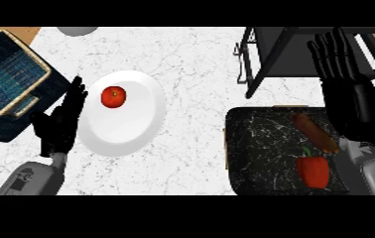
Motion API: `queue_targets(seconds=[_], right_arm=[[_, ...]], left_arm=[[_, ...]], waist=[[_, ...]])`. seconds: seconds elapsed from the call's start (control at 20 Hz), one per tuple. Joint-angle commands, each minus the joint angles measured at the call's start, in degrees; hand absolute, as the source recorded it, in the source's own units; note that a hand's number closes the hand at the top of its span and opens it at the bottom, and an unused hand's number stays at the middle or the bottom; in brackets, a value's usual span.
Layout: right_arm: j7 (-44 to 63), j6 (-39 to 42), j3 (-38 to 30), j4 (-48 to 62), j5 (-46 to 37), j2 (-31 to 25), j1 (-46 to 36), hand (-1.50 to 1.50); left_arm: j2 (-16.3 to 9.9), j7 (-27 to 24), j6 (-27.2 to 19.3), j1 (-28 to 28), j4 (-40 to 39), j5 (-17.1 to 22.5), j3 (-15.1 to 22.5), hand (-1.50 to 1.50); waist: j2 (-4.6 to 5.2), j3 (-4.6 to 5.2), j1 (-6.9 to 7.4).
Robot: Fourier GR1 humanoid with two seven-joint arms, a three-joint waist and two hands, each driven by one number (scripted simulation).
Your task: Pick the bell pepper from the tray and place it in the tiered shelf
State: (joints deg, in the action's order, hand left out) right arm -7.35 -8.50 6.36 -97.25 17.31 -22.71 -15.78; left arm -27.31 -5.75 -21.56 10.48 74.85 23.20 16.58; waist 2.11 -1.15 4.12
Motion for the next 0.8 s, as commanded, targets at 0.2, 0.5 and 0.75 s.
queue_targets(seconds=[0.2, 0.5, 0.75], right_arm=[[0.0, -2.8, -13.1, 1.0, -4.5, -12.7, 14.2, 1.50], [4.9, -6.4, -19.0, 10.4, -6.0, -13.8, 30.1, -1.50], [-6.7, 8.6, -25.2, 6.8, -0.9, -17.8, 42.0, -1.50]], left_arm=[[-0.7, 5.7, 2.5, -7.8, -3.0, 4.6, -1.3, 0.00], [0.0, 11.5, 6.2, -8.5, -1.3, 7.7, 0.0, 0.00], [-0.5, 14.2, 7.1, -6.7, -1.3, 6.7, -0.5, 0.00]], waist=[[-2.56, 1.13, -7.99], [-2.42, 1.11, -6.95], [-2.34, 1.16, -6.07]])
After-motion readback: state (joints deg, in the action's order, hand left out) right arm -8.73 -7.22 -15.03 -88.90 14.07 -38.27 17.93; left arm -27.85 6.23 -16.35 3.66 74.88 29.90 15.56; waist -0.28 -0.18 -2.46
